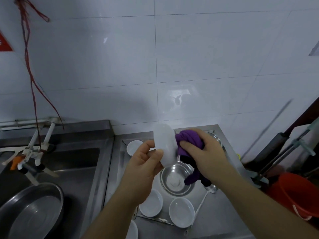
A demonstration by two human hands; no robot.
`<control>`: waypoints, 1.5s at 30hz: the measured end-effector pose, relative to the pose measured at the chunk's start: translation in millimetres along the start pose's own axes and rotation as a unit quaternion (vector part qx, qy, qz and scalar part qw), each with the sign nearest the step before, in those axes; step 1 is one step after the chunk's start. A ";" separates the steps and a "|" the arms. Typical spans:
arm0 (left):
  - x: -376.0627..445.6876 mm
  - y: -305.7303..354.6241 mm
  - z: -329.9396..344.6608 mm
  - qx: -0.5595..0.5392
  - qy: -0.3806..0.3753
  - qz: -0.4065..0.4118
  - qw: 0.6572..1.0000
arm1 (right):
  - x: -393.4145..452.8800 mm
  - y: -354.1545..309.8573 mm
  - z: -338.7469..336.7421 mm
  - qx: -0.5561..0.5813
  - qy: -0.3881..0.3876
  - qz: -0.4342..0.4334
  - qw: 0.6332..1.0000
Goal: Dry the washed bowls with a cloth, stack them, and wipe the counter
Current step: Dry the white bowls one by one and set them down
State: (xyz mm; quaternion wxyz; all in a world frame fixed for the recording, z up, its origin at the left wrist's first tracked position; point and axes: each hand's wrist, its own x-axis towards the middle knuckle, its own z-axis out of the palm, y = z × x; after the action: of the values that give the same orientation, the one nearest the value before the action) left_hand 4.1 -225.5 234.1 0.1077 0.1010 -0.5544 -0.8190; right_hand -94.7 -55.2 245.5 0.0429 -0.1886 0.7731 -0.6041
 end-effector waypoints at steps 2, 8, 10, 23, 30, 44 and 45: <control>-2.4 -2.7 5.1 0.041 -0.037 0.008 0.998 | 4.5 0.3 0.7 0.032 0.045 0.034 0.998; -1.3 -3.5 3.3 0.257 -0.051 0.105 0.959 | 15.4 7.6 0.2 0.026 0.077 0.134 0.988; 0.7 -5.5 -3.4 0.345 -0.057 0.122 0.929 | 16.7 9.5 -2.3 0.096 0.077 0.176 0.977; -4.1 -12.2 -14.0 0.621 -0.203 0.199 0.730 | -2.9 32.9 -18.4 0.277 -0.063 0.312 0.907; -7.1 -30.6 -2.4 0.559 -0.177 0.222 0.779 | -18.4 51.8 -21.6 0.328 -0.041 0.332 0.883; 14.8 -95.4 67.0 0.277 0.051 0.019 0.959 | -32.3 109.5 -72.9 0.392 0.048 0.339 0.854; 19.4 -102.1 72.7 0.233 0.063 -0.032 0.970 | -32.0 115.2 -79.8 0.388 0.052 0.337 0.856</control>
State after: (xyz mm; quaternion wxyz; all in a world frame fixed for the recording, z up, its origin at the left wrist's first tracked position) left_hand -41.8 -129.7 164.7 0.0897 0.1929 -0.7181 -0.6626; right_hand -116.2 51.9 152.2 0.2736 0.1471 0.4930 -0.8127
